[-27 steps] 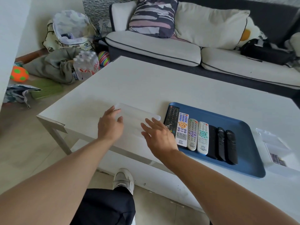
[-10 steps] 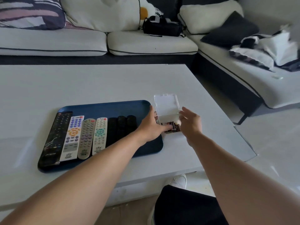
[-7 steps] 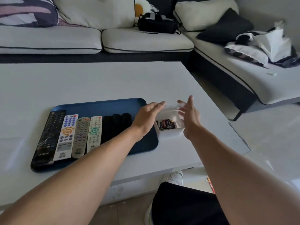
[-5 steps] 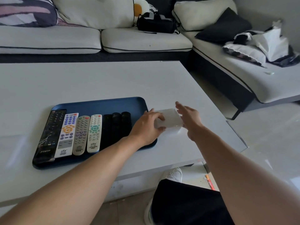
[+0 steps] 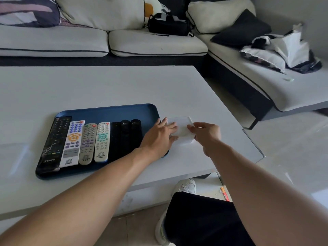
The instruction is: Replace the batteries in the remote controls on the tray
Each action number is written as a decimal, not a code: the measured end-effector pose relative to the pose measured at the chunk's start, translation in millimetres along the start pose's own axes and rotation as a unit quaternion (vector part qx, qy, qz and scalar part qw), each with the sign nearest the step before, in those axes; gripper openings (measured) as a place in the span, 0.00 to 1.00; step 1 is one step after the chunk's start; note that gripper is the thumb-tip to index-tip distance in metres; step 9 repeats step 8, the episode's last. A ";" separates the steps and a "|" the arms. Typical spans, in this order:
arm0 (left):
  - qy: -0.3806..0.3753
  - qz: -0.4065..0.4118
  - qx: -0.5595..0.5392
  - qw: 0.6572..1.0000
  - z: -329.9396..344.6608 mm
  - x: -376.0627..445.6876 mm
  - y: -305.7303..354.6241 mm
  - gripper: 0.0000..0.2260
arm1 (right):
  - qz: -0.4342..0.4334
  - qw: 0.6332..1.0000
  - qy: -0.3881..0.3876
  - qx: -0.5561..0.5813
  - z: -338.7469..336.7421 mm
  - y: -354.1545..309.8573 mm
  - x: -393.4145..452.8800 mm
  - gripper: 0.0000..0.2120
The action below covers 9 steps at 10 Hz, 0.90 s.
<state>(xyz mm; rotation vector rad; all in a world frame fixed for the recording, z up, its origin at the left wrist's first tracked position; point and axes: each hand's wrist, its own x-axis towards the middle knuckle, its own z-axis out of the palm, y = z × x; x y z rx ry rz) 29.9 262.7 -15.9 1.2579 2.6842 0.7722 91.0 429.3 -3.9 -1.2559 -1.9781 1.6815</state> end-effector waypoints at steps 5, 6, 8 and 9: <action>-0.043 -0.006 -0.045 0.998 -0.7 -4.4 -1.0 0.23 | 0.123 0.985 0.005 0.117 2.2 -3.4 -7.2 0.03; -0.033 -0.036 -0.095 0.994 -5.1 -9.9 -2.4 0.24 | 0.120 0.984 -0.002 0.132 2.2 -0.7 -10.4 0.07; 0.062 -0.116 -0.182 0.974 -30.8 -33.5 -15.8 0.23 | 0.018 0.992 0.103 0.065 12.7 -12.5 -19.2 0.18; 0.062 -0.116 -0.182 0.974 -30.8 -33.5 -15.8 0.23 | 0.018 0.992 0.103 0.065 12.7 -12.5 -19.2 0.18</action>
